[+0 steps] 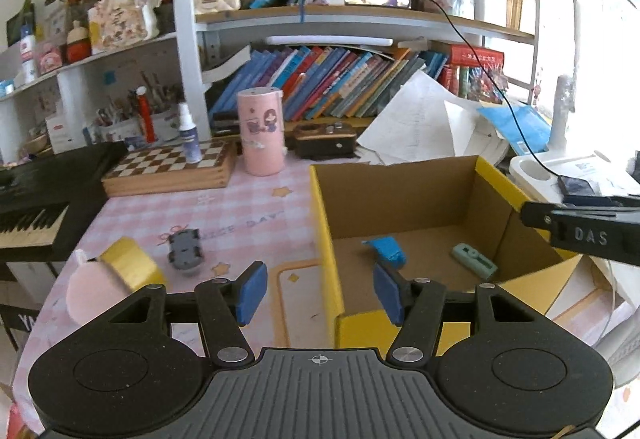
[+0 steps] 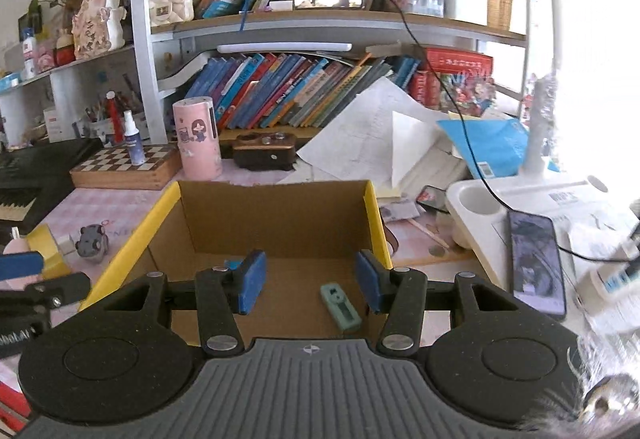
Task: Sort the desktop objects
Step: 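Withdraw both tools from the box back toward the plush toy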
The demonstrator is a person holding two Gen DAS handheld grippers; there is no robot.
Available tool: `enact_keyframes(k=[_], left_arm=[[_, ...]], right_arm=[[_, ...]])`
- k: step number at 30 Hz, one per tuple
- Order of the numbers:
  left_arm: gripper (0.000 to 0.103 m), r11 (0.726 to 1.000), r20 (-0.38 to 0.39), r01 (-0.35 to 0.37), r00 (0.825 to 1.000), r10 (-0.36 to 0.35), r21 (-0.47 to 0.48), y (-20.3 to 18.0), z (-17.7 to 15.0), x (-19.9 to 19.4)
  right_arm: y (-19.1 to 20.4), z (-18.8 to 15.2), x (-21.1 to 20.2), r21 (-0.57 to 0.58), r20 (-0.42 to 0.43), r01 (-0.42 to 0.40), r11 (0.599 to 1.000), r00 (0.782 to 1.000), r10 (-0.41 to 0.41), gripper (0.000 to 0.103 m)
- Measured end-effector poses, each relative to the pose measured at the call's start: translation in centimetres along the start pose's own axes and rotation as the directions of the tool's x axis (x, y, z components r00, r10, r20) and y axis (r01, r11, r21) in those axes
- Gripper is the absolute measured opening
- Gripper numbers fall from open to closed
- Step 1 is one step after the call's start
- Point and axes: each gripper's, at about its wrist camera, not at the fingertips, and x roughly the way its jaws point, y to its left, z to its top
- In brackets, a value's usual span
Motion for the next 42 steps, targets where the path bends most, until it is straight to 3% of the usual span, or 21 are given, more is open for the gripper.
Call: enact_keyframes(k=[6,17,28,42], left_arm=[[0.061,0.999,-0.030,-0.025,0.999,0.025,-0.021,2.6,-2.5,-1.1],[0.061,0.999,-0.111,-0.038,0.993,0.034,-0.035,7.6,-7.1,-4.2],[0.062,0.999,-0.165,-0.035,0.986,0.028,-0.041,10.8,-10.3,-7.0],[0.067,0.994,-0.152,-0.078,0.986,0.067,-0.072,14.8,-12.2,-10.5]], right_arm=[[2.6,-2.5,-2.3,0.001,-0.004,0.073,0.997,0.997,-0.073,0.048],[8.0,-7.2,-5.7,0.028,-0.106,0.100,0.995,0.990,-0.097,0.048],[13.2,-10.1,-8.1,0.053,-0.172,0.030,0.998,0.985,-0.020,0.051],[19.3,-11.3,-9.7,0.003,-0.192,-0.088,0.996,0.977,0.087,0.055]])
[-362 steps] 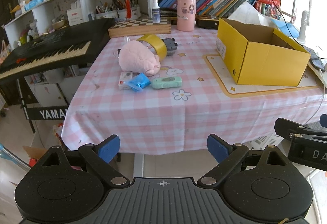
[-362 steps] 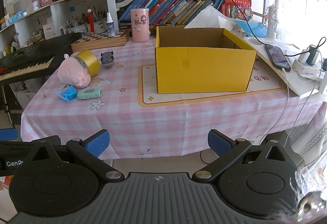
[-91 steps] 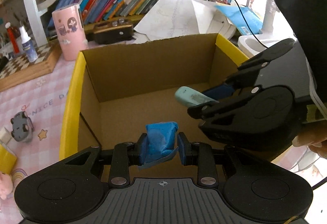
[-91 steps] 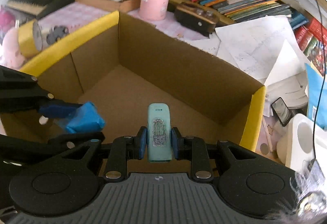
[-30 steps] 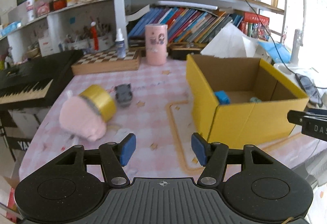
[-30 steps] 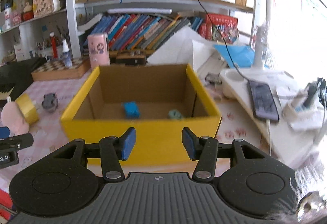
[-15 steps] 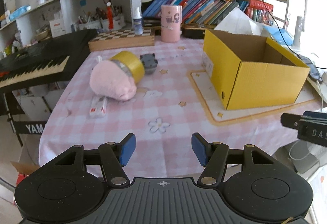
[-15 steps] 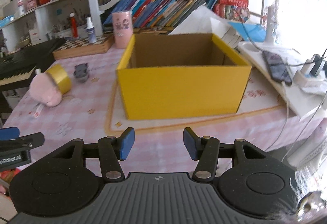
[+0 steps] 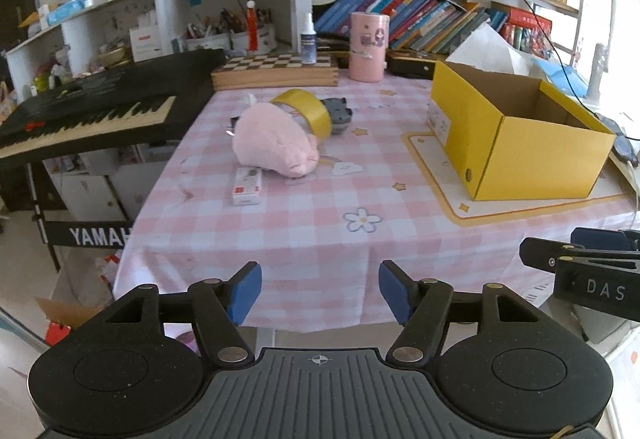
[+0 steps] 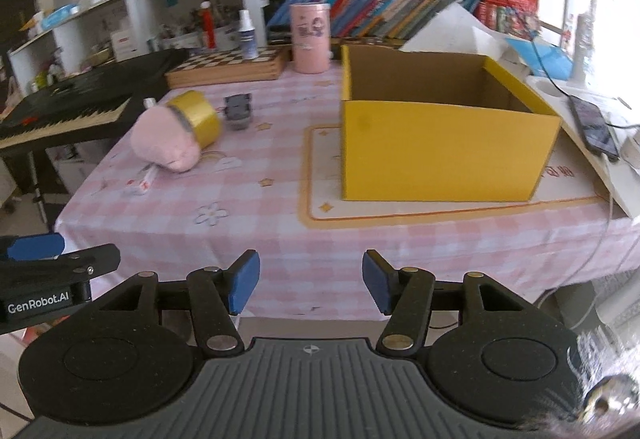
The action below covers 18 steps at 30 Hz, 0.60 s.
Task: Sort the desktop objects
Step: 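Withdraw both tools from the box back toward the plush toy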
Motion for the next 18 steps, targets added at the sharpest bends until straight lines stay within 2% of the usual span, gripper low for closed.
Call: enact_keyframes(k=[11,18], left_arm=[[0.068,0.999,0.029,-0.028,0.999,0.028,-0.026,2.4,-0.2,-1.0],[0.068,0.999,0.033,-0.015,0.999,0.017,-0.053,3.7,-0.4,-1.0]], right_arm=[[3.4,0.2,0.1,-0.050,0.014,-0.045,0.998,0.999,0.046,0.056],[5.1,0.7,0.0,-0.090,0.028,-0.048,0.995,0.998,0.050,0.057]])
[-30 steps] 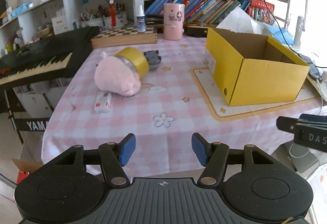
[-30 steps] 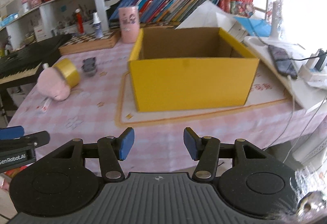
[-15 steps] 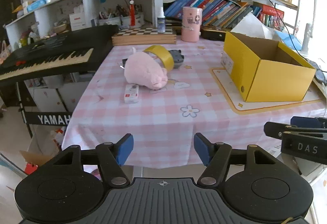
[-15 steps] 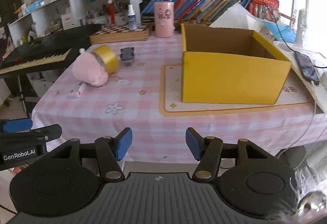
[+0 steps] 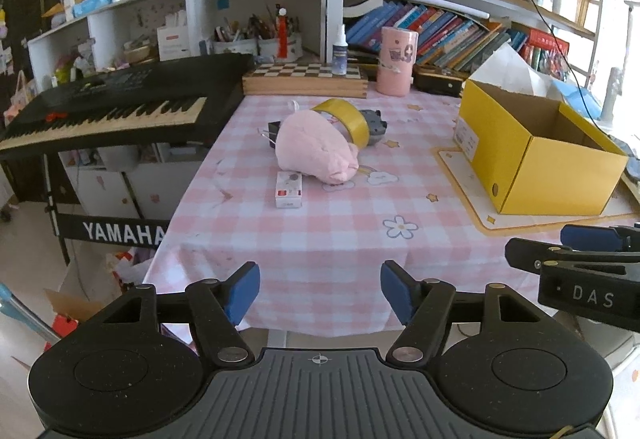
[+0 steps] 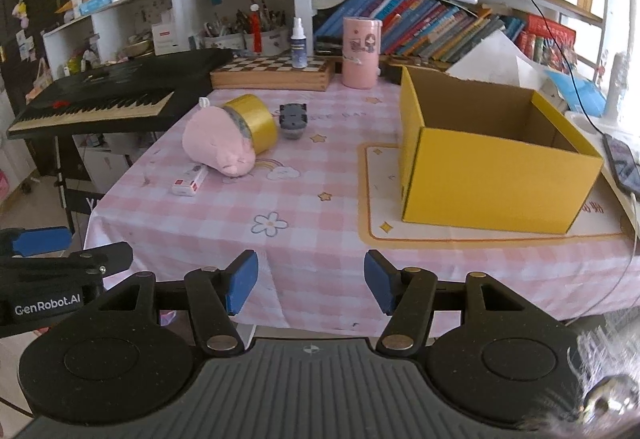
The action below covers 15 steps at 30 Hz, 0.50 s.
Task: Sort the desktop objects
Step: 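Withdraw both tools from the box back toward the plush toy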
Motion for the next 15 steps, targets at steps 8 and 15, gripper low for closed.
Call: enact_keyframes(k=[8,15], left_arm=[[0.069,0.999,-0.002,0.008,1.000,-0.008,-0.035,1.0,0.3,0.6],[0.069,1.000,-0.031,0.022,0.999,-0.022,-0.020,0.5,0.3,2.0]], right_arm=[[1.1,0.7,0.0,-0.040,0.008,0.000,0.999,1.000,0.001,0.060],[1.0,0.8,0.9,-0.058,-0.004,0.002,0.998,1.000,-0.002,0.060]])
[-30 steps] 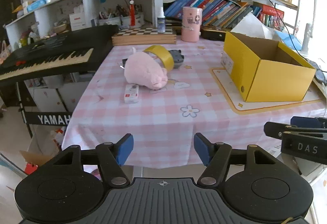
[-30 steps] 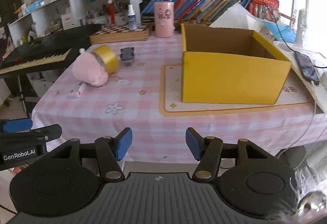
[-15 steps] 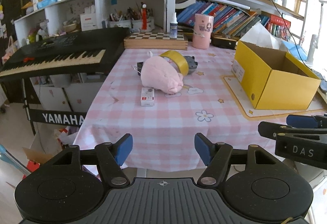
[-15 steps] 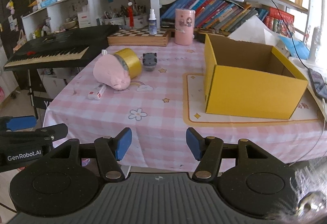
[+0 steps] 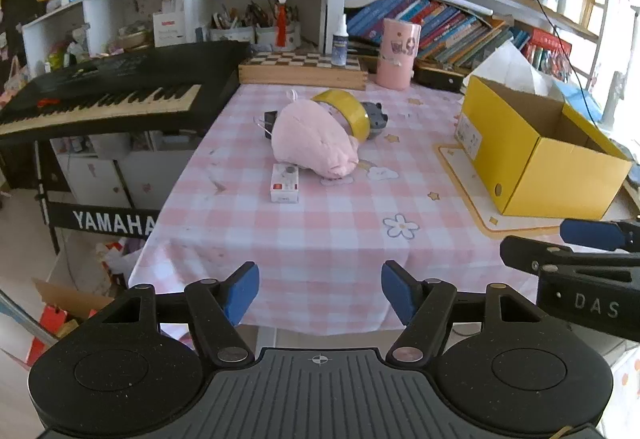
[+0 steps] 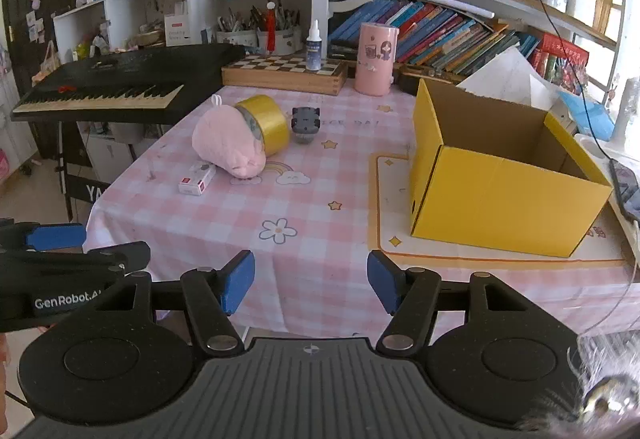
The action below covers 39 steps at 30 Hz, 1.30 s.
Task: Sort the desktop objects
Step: 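Withdraw both tools from the box back toward the plush toy, then grasp the white card box with the left tool while the right tool grasps the pink plush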
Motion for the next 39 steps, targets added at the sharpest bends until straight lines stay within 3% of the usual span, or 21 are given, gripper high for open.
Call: enact_keyframes(k=[20,39], left_arm=[[0.069,0.993,-0.069,-0.093,0.994,0.088,-0.072,3.1,3.4,6.7],[0.066,0.995,-0.104,-0.061,0.993,0.053,-0.080,3.0,6.9,13.8]], right_arm=[[1.0,5.3,9.7,-0.046,-0.077,-0.126,0.991,0.990,0.122,0.061],[1.0,10.2,16.8,-0.101,-0.113,-0.199,0.975,0.976,0.187,0.061]])
